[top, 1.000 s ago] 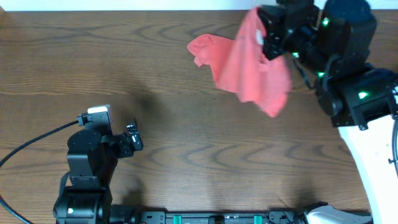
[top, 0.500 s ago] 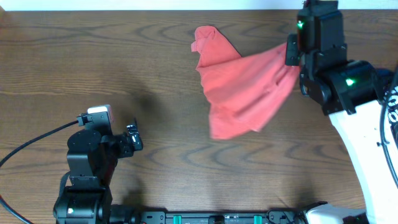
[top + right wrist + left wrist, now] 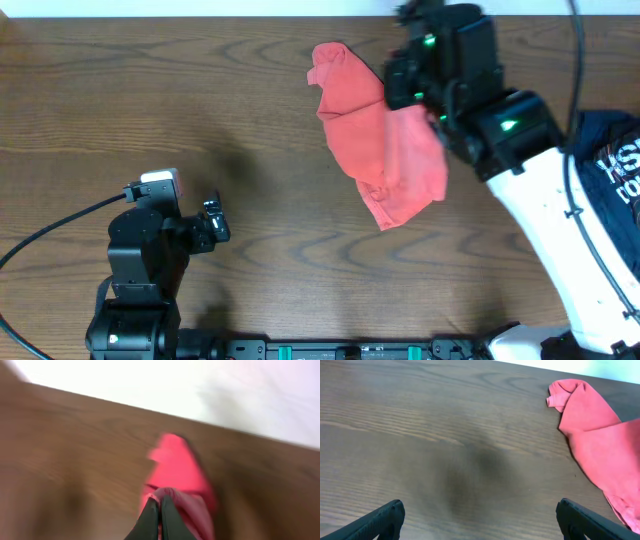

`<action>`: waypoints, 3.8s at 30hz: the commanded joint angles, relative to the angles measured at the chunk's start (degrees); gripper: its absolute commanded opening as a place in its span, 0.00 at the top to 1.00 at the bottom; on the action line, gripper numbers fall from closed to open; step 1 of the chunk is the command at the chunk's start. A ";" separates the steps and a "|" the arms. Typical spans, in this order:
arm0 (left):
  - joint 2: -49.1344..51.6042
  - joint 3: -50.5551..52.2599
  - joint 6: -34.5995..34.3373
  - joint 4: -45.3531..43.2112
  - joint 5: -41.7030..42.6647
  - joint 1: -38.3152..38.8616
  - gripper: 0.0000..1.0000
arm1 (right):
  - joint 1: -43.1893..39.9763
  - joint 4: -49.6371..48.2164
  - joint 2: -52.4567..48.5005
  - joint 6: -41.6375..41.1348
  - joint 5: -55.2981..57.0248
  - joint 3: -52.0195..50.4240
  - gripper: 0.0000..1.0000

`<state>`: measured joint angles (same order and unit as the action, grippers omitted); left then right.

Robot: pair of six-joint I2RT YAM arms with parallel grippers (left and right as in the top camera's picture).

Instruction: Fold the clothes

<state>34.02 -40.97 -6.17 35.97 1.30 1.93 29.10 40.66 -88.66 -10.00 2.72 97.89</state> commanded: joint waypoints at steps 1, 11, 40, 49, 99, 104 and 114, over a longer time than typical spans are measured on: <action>0.02 -1.16 -0.37 0.02 -0.26 -0.24 0.02 | 4.90 -4.50 -0.68 0.59 -4.68 0.96 0.99; 0.02 -1.16 -8.66 -1.86 0.68 -0.24 0.02 | 11.32 -7.34 -8.00 -0.66 -6.32 0.96 0.99; 21.53 -1.16 -10.16 -16.74 26.56 6.84 0.04 | 7.15 2.45 -7.34 -8.76 23.28 7.65 0.76; 23.89 -1.16 -10.19 -14.86 26.53 7.37 0.04 | -0.87 20.50 -9.27 -13.27 32.63 7.65 0.75; 44.54 -1.20 1.60 -18.43 16.22 14.53 0.94 | -5.53 23.06 -9.27 -13.75 22.69 7.65 0.75; 31.26 -5.44 -2.56 -6.16 29.20 14.56 0.94 | -5.57 22.99 -9.27 -13.73 22.64 7.65 0.75; 7.93 -23.61 -4.70 -7.48 11.72 13.84 0.94 | -5.57 23.34 -9.57 -3.96 12.39 7.63 0.73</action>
<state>46.15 -61.04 -9.45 28.51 24.10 16.21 24.12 63.75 -98.24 -18.76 19.59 105.03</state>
